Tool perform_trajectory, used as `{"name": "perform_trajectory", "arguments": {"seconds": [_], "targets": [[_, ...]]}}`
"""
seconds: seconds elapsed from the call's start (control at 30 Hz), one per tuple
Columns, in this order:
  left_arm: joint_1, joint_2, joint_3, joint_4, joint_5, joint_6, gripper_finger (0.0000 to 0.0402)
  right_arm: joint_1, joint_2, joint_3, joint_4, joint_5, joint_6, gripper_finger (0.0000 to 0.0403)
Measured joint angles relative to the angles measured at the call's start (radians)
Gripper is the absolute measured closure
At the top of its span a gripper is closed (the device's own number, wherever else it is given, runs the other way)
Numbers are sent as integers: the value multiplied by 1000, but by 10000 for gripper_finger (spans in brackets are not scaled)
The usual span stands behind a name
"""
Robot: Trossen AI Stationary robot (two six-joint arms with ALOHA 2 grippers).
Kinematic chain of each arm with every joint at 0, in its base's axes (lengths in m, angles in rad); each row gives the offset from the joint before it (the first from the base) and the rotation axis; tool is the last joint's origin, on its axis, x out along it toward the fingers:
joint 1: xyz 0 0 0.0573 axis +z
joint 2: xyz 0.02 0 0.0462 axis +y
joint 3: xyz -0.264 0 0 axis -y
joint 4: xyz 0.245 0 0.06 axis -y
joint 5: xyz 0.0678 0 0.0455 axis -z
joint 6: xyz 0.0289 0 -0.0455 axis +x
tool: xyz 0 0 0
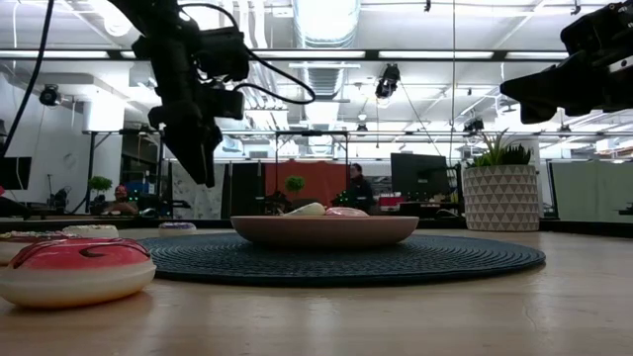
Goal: Pick & Place donuts
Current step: Put the small blue donut on the pink plate
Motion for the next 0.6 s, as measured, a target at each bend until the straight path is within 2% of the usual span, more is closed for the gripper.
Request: {"name": "perform_trajectory", "arguments": {"seconds": [0.37, 0.6], "targets": [[-4, 18, -9, 3, 0, 2, 170, 0, 0, 0, 0, 0, 0, 394], [-15, 17, -71, 2, 0, 14, 170, 0, 0, 0, 0, 0, 0, 394]]}}
